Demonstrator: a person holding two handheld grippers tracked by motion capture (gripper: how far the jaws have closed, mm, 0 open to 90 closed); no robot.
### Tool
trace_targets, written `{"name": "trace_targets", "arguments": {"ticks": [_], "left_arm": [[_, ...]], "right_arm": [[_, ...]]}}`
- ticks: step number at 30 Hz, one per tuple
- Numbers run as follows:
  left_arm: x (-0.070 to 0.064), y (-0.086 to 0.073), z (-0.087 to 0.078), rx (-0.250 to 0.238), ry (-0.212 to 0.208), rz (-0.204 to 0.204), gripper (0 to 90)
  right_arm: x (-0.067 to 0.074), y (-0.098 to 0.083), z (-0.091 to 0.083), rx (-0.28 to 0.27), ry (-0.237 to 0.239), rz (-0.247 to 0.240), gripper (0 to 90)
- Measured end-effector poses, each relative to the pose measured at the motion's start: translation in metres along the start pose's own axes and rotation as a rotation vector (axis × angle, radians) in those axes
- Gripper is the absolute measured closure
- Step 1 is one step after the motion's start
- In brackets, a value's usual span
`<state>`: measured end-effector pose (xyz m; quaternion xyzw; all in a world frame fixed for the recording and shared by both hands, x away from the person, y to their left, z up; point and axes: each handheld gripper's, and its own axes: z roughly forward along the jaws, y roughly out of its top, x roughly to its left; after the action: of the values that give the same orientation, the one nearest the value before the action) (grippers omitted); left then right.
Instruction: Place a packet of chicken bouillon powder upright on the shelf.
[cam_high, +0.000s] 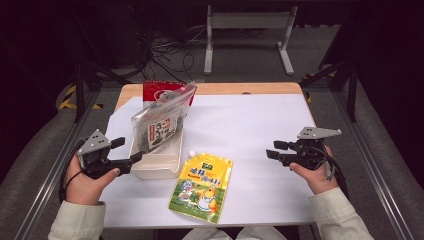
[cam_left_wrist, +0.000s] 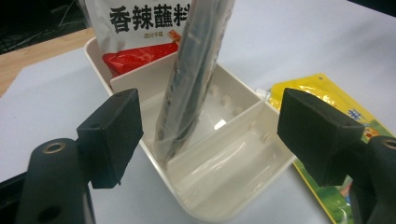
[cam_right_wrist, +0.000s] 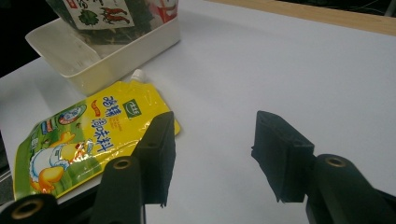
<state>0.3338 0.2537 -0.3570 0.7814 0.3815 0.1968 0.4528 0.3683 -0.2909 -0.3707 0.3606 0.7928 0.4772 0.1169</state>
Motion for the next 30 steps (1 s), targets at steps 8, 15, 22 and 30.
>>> {"name": "trace_targets", "arguments": {"ticks": [8,15,22,30], "left_arm": [[-0.014,-0.013,-0.013,-0.013,-0.03,0.005,23.0],[-0.024,-0.025,-0.013,0.019,-0.085,0.001,22.9],[-0.035,-0.033,-0.004,0.05,-0.126,0.014,25.2],[-0.04,-0.037,0.005,0.056,-0.162,0.02,29.5]], "right_arm": [[0.011,0.009,0.023,0.026,0.045,-0.037,44.5],[0.02,0.011,0.045,0.073,0.078,-0.05,43.2],[0.027,0.01,0.064,0.118,0.099,-0.049,43.2],[0.034,0.011,0.079,0.172,0.112,-0.05,45.8]]}}
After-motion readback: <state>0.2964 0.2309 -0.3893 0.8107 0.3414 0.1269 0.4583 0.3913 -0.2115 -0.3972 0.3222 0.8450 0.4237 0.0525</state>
